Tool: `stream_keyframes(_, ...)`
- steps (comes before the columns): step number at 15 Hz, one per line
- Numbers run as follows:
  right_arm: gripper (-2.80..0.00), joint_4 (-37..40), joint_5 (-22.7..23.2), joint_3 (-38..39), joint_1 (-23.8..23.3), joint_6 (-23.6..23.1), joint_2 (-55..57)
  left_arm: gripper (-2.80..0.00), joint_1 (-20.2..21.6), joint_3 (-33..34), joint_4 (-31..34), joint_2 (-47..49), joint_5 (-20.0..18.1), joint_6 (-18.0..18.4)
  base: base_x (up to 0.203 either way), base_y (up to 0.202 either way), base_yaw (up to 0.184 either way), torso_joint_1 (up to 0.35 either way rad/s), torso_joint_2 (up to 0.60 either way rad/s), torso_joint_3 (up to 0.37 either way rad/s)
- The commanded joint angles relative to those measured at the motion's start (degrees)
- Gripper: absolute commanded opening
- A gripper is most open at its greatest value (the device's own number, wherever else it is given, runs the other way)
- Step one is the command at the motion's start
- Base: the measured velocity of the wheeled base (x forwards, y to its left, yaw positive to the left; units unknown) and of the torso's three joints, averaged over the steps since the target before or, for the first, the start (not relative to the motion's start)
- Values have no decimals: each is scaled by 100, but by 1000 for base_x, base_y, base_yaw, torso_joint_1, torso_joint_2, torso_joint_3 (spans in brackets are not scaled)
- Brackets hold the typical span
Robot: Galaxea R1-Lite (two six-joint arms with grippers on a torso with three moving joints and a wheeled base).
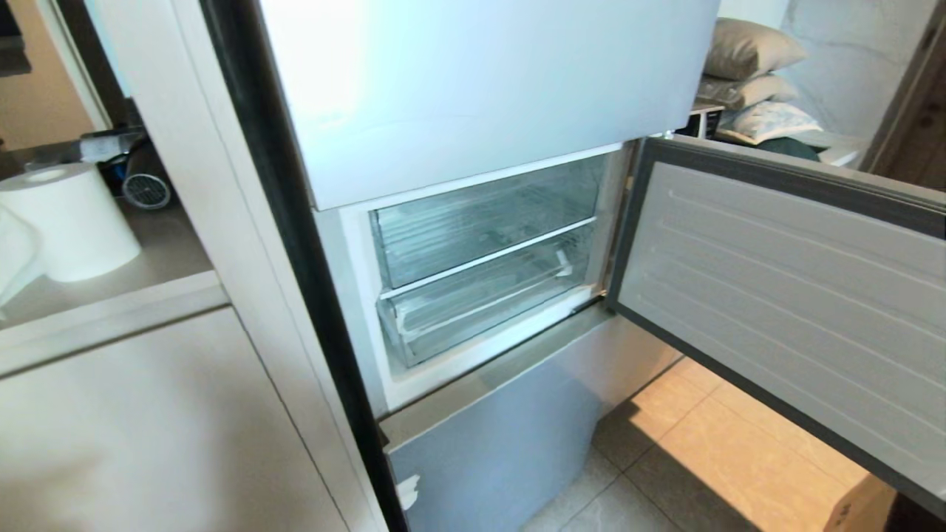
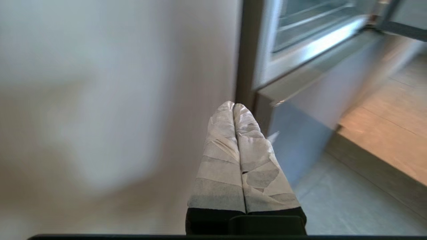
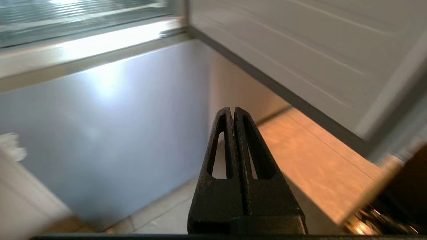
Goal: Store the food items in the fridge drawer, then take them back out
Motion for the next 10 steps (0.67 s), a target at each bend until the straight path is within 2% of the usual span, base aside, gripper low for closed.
stream_keyframes(1, -280, -2, 0, 0, 1, -1, 7, -280, 0, 0, -2, 4, 2, -1, -1, 5, -164, -2, 2, 11)
stream_keyframes(3, -280, -11, 18, 0, 1, -80, 7, -280, 0, 0, -2, 4, 2, -1, -2, 4, -120, 3, 0, 4)
stream_keyframes(5, -280, -9, 13, 0, 0, -42, 232, -280, -3, 0, -2, 4, 2, -1, 0, 0, 0, 0, 0, 0)
stream_keyframes(6, -280, -132, 13, -1, -4, -5, 492, -280, 0, 0, -2, 4, 2, -1, 0, 0, 0, 0, 0, 0)
stream_keyframes(7, -280, -637, 6, -14, -11, 106, 738, -280, 0, 0, -2, 4, 2, -1, 0, 0, 0, 0, 0, 0)
stream_keyframes(9, -280, -1622, -163, -304, -121, 736, 1479, -280, -3, 0, -2, 4, 2, -1, 0, 0, 0, 0, 0, 0)
stream_keyframes(10, -280, -1863, -446, -680, -285, 1262, 1947, -280, 0, 0, -2, 4, 2, -1, 0, 0, 0, 0, 0, 0)
